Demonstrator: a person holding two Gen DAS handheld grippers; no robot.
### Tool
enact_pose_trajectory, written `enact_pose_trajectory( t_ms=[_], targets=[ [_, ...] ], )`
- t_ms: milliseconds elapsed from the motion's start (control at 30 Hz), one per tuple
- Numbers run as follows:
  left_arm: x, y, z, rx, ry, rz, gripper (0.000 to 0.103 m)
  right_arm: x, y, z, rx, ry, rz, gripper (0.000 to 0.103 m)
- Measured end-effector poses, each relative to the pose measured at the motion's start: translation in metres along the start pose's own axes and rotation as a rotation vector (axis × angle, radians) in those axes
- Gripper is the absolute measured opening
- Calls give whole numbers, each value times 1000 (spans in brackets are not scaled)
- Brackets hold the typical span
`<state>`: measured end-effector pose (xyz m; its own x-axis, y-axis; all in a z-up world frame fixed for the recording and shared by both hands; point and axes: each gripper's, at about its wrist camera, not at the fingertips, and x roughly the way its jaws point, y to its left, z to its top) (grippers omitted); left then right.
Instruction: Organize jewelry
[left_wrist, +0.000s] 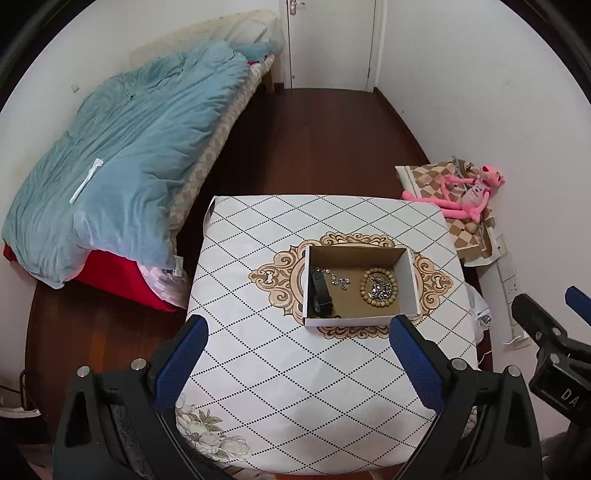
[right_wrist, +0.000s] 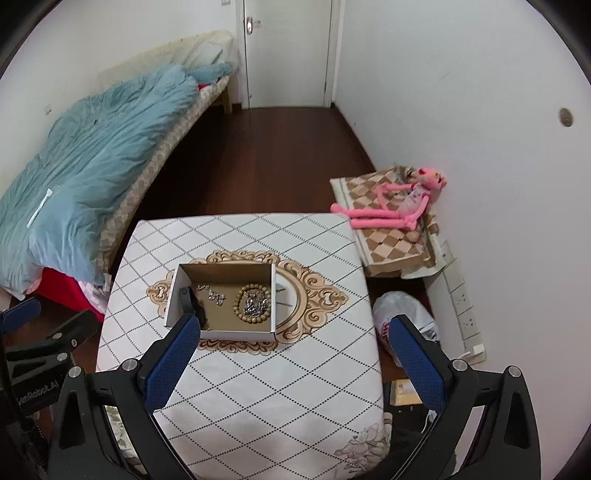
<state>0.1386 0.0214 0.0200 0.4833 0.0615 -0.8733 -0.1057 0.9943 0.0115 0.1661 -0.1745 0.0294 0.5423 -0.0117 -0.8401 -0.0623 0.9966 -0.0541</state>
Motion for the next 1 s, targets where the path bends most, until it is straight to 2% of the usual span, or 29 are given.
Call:
enact_pose_trajectory(
  t_ms=[267, 1000],
  targets=[
    [18, 0, 11, 8, 47, 16, 100, 24, 6, 12, -26, 71, 8, 103],
    [19, 11, 12, -13, 46, 26, 100, 32, 11, 12, -43, 96, 2, 103]
  ],
)
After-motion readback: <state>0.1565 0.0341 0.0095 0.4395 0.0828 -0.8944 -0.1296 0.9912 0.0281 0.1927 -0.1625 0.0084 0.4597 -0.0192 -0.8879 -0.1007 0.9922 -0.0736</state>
